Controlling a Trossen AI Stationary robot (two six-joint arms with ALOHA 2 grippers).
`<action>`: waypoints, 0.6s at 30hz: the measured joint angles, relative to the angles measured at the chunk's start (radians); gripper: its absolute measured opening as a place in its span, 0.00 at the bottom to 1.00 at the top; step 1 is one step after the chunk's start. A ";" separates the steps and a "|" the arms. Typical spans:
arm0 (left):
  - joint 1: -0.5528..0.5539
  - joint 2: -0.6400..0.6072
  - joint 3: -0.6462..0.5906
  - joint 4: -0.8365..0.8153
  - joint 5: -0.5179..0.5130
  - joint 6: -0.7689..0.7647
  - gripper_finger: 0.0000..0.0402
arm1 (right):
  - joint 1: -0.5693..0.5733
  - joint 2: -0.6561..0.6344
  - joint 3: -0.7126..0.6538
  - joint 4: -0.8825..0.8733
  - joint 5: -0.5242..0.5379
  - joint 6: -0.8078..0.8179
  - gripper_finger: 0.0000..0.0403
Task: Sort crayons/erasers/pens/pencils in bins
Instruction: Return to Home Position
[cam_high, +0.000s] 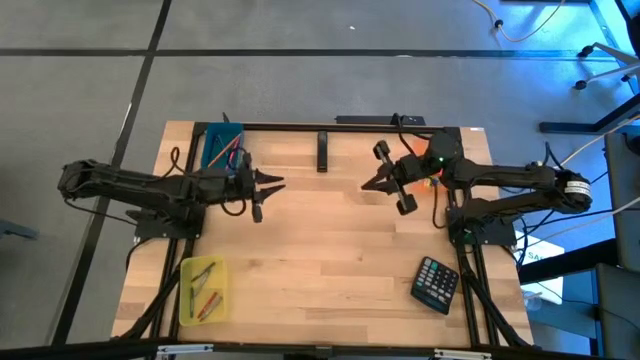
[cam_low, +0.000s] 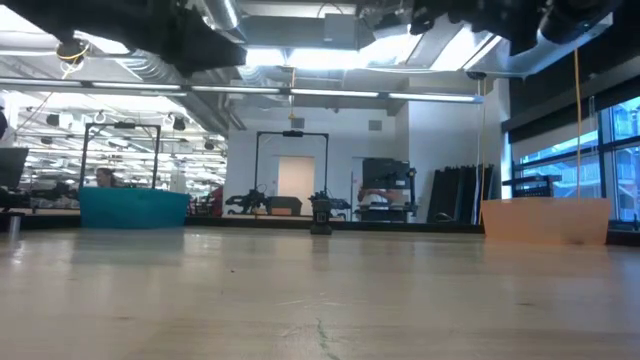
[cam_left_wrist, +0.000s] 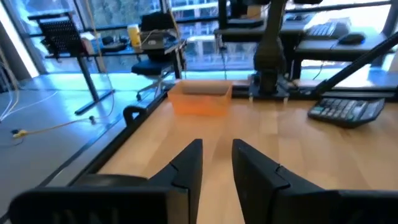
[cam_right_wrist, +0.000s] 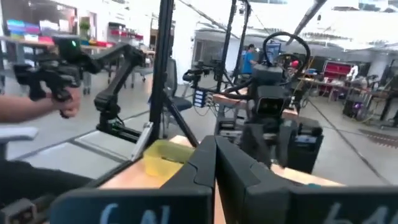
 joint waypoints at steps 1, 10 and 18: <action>-0.001 -0.014 -0.006 0.003 0.001 0.000 0.19 | 0.000 -0.018 -0.015 0.002 0.002 0.022 0.03; -0.083 -0.270 -0.185 0.102 -0.007 0.038 0.12 | 0.051 -0.343 -0.252 0.007 0.236 0.035 0.03; -0.089 -0.451 -0.366 0.179 -0.008 0.039 0.06 | 0.008 -0.613 -0.443 0.001 0.259 0.082 0.03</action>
